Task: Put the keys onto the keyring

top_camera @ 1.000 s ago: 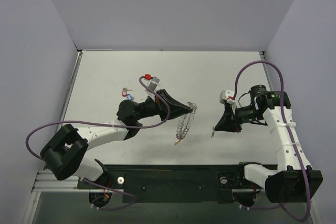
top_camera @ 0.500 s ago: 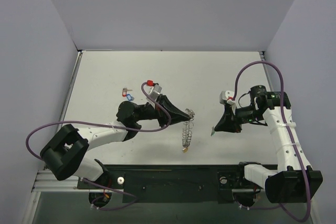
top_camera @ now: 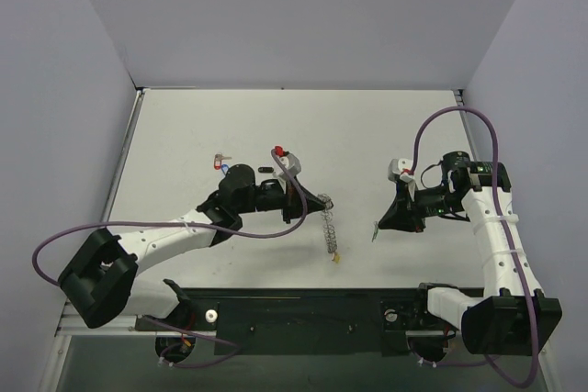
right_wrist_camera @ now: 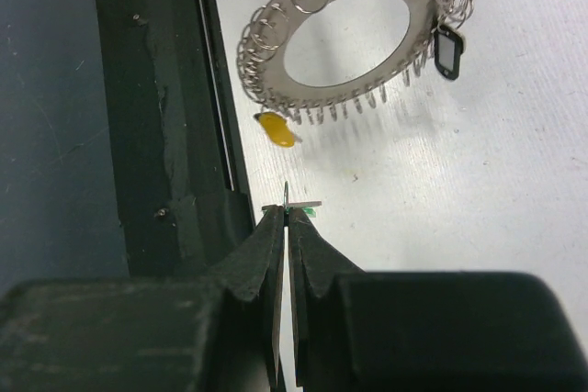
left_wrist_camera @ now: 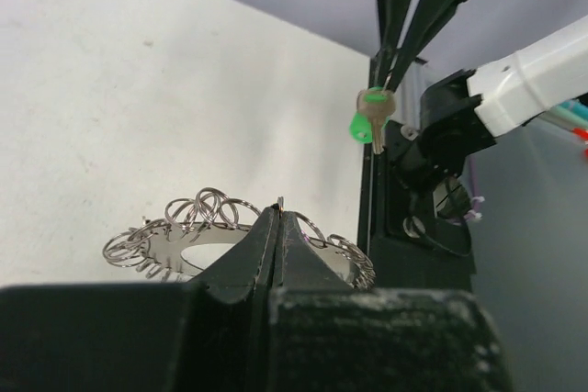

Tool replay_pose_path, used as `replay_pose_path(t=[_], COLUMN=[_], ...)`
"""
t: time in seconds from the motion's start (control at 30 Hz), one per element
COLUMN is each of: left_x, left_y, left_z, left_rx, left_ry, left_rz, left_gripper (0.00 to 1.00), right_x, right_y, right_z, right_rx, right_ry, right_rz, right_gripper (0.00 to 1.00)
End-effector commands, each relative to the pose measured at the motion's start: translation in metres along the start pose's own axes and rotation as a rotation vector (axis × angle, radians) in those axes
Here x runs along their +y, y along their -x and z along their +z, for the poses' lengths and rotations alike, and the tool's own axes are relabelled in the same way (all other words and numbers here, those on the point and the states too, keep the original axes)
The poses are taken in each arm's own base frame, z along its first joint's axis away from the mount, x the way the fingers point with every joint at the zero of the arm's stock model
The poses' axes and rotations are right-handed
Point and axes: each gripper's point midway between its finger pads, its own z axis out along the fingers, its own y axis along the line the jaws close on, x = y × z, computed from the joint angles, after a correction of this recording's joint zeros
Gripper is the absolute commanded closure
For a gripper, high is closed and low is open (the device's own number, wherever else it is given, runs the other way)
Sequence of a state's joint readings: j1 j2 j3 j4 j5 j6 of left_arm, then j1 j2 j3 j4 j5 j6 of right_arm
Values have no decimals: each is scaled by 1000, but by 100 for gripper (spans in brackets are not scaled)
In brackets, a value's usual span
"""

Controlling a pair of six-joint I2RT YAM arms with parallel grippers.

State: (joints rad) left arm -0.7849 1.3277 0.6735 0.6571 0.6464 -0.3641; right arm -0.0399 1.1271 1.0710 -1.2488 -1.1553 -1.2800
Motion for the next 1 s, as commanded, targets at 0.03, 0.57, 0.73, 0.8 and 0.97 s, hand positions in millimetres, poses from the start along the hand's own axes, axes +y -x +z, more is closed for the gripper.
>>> replay_pose_path(t=[0.03,0.57,0.73,0.8,0.97], left_x=[13,48,66,75,95], left_y=[5,-47,-73,-84,-95], left_z=[2,31,48,53,50], left_rx=[79,499,597,616,579], left_ry=[107,287,302,315,394], left_rz=[70,71,14,-1,-47], left_gripper=[100,100,100,100,100], right_x=[4,-27,-72,-88,-110], right_y=[-2,-14,-38,-50,-80], right_z=[-1,-3,-6,-8,-14], right_rx=[-12,23,103,145,272], right_ry=[1,-111,-307,-370,-448], right_rz=[21,92,335,410,572], right_gripper=[100,100,100,100,100])
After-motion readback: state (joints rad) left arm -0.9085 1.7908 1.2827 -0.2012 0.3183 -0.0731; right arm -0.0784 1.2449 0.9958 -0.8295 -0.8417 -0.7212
